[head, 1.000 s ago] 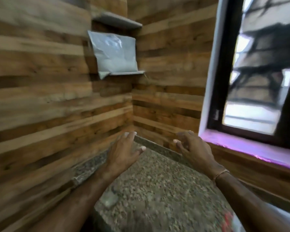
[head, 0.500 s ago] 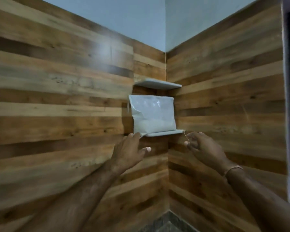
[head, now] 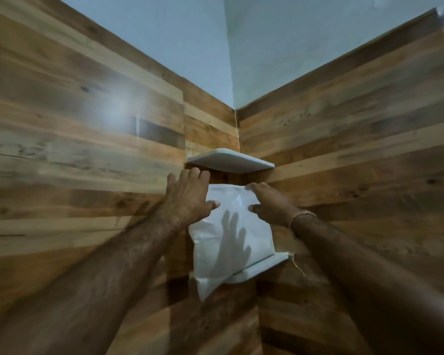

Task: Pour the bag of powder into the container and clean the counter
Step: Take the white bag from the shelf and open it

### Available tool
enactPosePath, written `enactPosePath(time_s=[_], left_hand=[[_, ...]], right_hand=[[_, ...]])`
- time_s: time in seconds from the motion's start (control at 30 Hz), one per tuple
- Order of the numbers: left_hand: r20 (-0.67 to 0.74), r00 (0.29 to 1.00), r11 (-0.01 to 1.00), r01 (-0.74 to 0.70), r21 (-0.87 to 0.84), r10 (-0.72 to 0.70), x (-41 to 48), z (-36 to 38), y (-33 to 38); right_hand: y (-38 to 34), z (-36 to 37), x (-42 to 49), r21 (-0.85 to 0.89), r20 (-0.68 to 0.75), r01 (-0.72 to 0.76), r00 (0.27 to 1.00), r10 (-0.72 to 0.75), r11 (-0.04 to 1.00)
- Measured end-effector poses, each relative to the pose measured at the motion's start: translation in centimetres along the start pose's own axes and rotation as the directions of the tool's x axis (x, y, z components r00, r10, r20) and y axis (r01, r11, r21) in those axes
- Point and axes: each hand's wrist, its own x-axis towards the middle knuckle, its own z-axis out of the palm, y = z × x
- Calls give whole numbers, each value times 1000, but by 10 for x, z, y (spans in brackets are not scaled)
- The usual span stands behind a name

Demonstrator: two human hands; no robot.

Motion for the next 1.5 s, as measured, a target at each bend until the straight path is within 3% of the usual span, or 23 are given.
enactPosePath(time_s=[0.1, 0.2, 0.43, 0.6, 0.7, 0.83, 1.1, 1.3, 1.5], left_hand=[[43, 999, 1000, 5, 5, -5, 26, 16, -15], [53, 999, 995, 20, -94, -15, 37, 32, -27], [-189, 975, 972, -150, -181, 115, 31, 47, -49], [-216, 976, 955, -86, -284, 24, 22, 54, -73], [-245, 969, 950, -64, -306, -14, 12, 53, -77], [-336, 941, 959, -72, -272, -25, -3, 32, -63], [-334, 941, 942, -62, -329, -55, -56, -34, 24], [-86, 996, 875, -11, -485, -35, -161, -53, 130], [38, 968, 732, -162, -662, 248, -322, -43, 227]], right_hand=[[-17, 3, 48, -59, 5, 24, 1000, -24, 998], [-27, 15, 82, -126, 52, 41, 998, -35, 991], [-27, 19, 96, -292, 102, 51, 995, -22, 955], [0, 9, 69, -396, 54, 0, 998, 24, 918], [-5, -17, 33, -362, 16, -12, 1000, 19, 932], [0, -54, -9, -444, -65, -59, 997, 34, 894], [30, -134, -124, -488, -172, -106, 985, 23, 866], [71, -166, -287, -461, -30, -146, 988, 149, 876], [123, -150, -476, -360, 237, -277, 897, 374, 891]])
